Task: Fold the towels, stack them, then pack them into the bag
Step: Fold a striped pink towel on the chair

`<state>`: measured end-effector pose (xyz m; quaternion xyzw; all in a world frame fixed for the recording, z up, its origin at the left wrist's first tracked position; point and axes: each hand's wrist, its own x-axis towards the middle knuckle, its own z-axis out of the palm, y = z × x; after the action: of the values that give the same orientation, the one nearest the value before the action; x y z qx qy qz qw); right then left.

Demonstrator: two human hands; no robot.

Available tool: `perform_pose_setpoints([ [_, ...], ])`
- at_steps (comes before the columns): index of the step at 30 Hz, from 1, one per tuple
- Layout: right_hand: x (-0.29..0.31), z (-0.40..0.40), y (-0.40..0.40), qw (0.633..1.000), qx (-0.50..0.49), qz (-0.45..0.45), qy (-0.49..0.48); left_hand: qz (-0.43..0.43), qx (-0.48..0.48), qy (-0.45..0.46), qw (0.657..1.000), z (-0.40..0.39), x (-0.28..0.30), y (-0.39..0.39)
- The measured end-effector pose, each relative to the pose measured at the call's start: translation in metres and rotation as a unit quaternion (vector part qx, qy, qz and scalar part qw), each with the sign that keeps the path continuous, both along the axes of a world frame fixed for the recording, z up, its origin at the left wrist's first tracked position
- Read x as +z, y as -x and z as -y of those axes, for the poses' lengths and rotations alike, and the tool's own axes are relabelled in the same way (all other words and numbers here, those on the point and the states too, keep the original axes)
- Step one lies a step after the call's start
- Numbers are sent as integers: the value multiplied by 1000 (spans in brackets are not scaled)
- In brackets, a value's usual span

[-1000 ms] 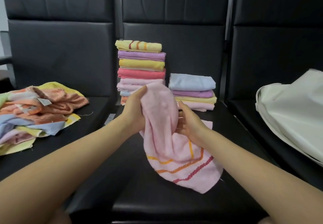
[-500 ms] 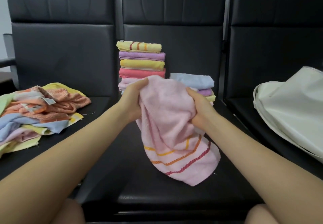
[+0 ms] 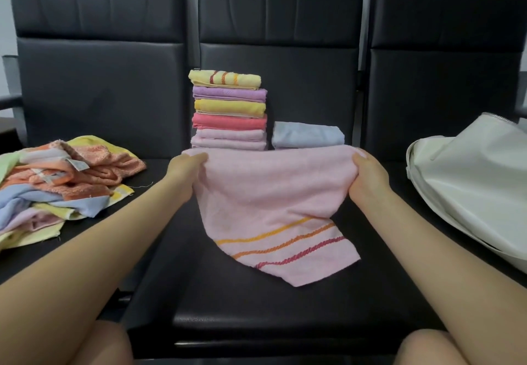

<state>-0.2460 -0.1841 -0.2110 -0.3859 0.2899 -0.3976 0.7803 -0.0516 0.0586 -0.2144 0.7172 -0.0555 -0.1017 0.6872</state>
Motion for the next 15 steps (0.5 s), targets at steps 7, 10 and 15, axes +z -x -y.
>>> perform_pose_setpoints([
  [7, -29, -9, 12, 938, 180, -266, 126, 12, -117, -166, 979, -6, -40, 12],
  [10, -31, -9, 17, 904, 236, -322, 149, -22, -77, -195, 978, -18, -47, 7],
  [15, -32, -21, 21, 880, 254, -359, 178, -52, -167, -272, 946, -39, -41, 24],
])
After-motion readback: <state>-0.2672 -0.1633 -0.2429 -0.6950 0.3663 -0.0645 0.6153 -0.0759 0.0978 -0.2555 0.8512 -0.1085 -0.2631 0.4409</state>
